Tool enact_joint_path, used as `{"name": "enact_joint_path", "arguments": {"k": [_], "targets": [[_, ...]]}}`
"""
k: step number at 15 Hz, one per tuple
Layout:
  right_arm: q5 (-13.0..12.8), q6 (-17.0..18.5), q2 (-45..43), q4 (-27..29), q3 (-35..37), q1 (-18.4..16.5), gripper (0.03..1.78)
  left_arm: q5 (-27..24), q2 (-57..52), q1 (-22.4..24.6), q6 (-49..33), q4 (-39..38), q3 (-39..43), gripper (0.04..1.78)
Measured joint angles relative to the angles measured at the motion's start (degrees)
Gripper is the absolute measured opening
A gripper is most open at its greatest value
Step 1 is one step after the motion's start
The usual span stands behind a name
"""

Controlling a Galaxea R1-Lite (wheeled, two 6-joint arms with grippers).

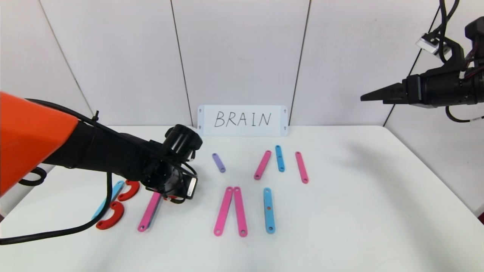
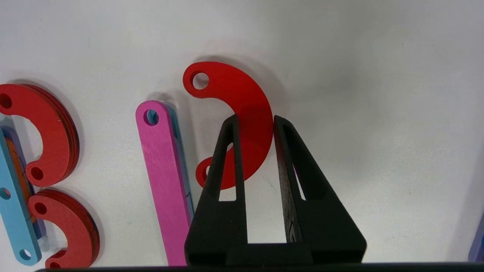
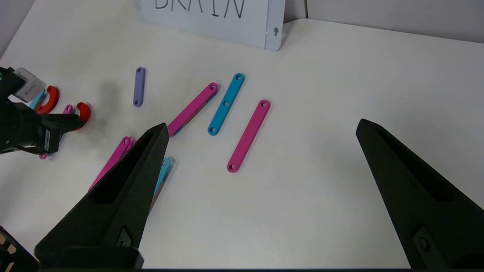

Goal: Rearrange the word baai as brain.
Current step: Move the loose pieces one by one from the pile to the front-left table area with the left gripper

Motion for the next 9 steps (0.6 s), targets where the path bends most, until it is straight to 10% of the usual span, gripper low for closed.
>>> {"name": "enact_joint_path", "arguments": {"k": [4,9], "targets": [[0.00,0.00,0.06,0.00,0.00,0.00,1.74,-0.46,-0.02,0.00,0.00,0.01,0.49,0.40],[0.00,0.00,0.23,-0.09,-0.09,0.00,1.74,-0.41,-0.07,0.00,0.00,-0.18,0.33,1.11]]}}
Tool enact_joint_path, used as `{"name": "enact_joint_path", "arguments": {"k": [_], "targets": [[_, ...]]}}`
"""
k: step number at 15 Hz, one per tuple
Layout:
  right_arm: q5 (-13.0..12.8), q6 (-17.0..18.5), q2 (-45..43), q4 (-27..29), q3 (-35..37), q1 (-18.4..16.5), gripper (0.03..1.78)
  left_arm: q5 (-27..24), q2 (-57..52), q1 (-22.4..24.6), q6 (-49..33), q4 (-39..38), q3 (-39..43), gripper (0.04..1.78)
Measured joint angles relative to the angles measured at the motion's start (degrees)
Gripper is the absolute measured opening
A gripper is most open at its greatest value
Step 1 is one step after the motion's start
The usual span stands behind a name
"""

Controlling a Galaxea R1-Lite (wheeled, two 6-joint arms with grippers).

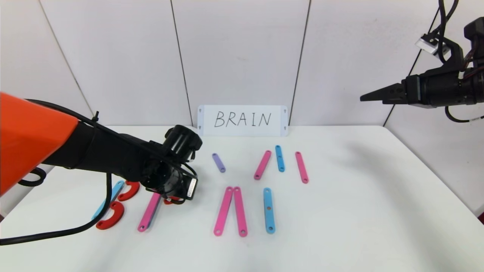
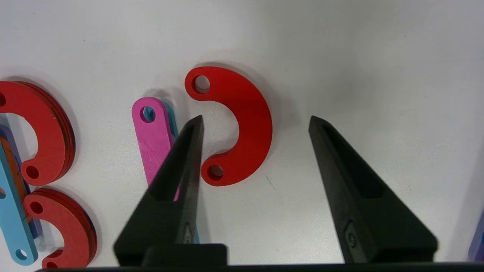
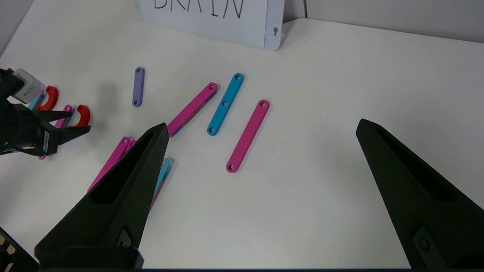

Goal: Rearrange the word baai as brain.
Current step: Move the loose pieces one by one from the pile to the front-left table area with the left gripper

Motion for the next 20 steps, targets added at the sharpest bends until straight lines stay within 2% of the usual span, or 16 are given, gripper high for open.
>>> {"name": "enact_joint_path", "arguments": {"k": [3,6,9,12,20], "targets": [[0.02,-0.02,0.02,0.06,0.00,0.02,1.73,-0.05,-0.01,-0.06,0.01,-0.04,-1.05,1.53],[0.00,0.00,0.02,0.04,0.02,0.06,1.73,-0.16,0.05,-0.11,0.06,-1.08,-2.84,1.72],[0.00,0.00,0.02,-0.10,0.07,0.06,1.74,0.16,0.99,-0.63,-2.17,-1.16,-7.12,1.74],[-0.01,0.00,0.05,-0.10,0.05,0.02,1.74,1.51,3.52,-2.21,-8.09,-0.83,-13.07,1.73],[0.00,0.00,0.11,-0.16,0.00,0.02,1.74,10.69,14.67,-4.89,-20.25,-0.55,-25.86,1.73]]}}
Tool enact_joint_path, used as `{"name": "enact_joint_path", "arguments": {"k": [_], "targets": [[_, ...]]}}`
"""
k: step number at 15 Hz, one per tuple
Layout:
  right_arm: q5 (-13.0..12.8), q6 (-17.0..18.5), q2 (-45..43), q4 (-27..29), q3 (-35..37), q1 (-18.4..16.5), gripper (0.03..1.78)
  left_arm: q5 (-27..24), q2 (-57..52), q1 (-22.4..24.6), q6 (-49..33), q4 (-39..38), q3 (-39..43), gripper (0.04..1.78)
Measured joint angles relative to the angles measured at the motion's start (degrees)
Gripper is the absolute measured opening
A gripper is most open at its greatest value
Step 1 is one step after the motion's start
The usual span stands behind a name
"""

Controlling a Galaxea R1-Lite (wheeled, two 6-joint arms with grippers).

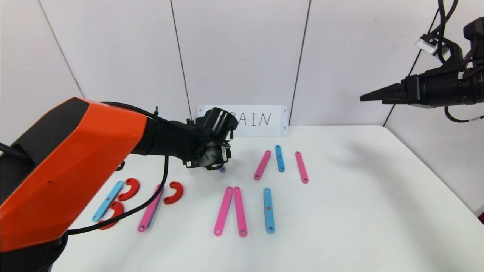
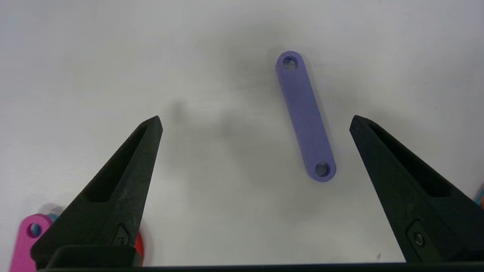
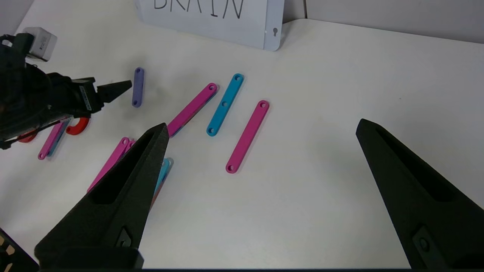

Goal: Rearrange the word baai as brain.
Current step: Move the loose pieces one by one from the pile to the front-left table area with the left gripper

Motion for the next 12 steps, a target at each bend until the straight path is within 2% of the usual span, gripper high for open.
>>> {"name": "enact_joint_path", "arguments": {"k": [7,10,12], "targets": [[-0.01,0.00,0.00,0.05,0.00,-0.02,1.74,2.77,4.77,-0.88,-2.01,0.02,-3.18,1.72],[-0.01,0.00,0.00,0.06,0.02,-0.02,1.73,2.95,5.32,-1.12,-1.88,-0.12,-3.25,1.52],[0.00,0.00,0.00,0.09,0.05,0.00,1.73,2.95,5.73,-1.18,-1.88,-0.30,-3.25,1.25]]}}
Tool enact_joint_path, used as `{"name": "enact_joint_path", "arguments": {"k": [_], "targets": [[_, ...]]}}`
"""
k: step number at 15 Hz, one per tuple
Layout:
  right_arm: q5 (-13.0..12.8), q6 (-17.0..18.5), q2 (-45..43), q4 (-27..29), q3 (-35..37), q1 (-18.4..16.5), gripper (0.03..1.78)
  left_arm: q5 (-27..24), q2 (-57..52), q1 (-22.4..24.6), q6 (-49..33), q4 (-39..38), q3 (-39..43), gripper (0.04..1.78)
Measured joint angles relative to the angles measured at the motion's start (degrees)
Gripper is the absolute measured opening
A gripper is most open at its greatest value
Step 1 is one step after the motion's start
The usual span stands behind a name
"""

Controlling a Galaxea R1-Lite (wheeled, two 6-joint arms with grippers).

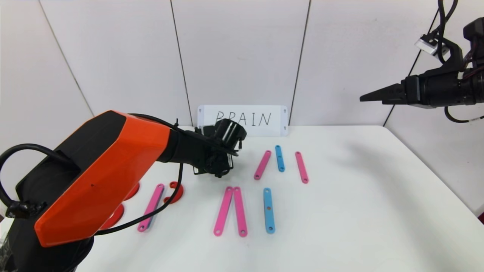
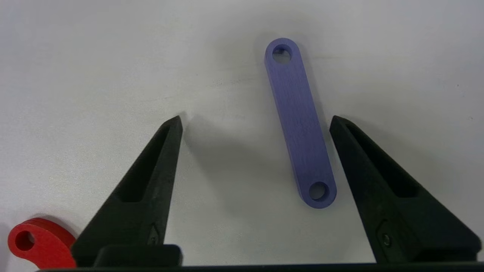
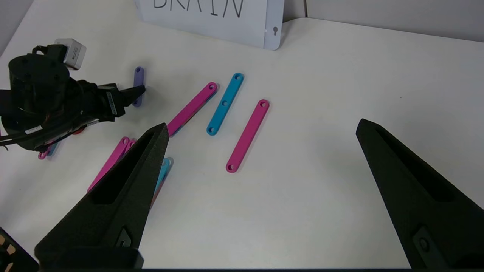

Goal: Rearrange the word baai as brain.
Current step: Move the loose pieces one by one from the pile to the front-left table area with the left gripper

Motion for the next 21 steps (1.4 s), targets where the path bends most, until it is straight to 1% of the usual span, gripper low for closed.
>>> {"name": "enact_joint_path", "arguments": {"k": [3,4,6,7,12,14,18,21], "targets": [[0.00,0.00,0.00,0.09,0.02,0.04,1.73,0.02,0.30,-0.02,0.00,-0.04,-0.09,0.69],[-0.01,0.00,-0.02,0.09,0.04,0.04,1.73,0.02,0.33,-0.05,0.02,-0.04,-0.09,0.54],[-0.01,0.00,-0.04,0.07,0.04,0.04,1.74,0.04,0.38,-0.05,0.00,0.00,-0.09,0.30],[0.00,0.00,-0.04,0.07,0.04,0.04,1.74,0.04,0.38,-0.06,-0.04,0.10,-0.04,0.27],[0.00,0.00,-0.12,-0.02,0.04,-0.02,1.74,0.20,-0.24,-0.24,-0.63,0.52,0.30,0.27],[0.00,-0.02,-0.15,-0.02,0.04,-0.02,1.74,0.52,-1.79,-0.24,-2.46,1.37,0.85,0.27],[-0.01,-0.06,-0.17,0.17,0.04,0.00,1.74,3.58,-7.01,-0.24,-7.64,8.70,1.68,0.27],[0.00,-0.06,-0.15,0.17,0.04,0.04,1.74,5.16,-10.70,-0.24,-10.25,13.12,4.72,0.27]]}}
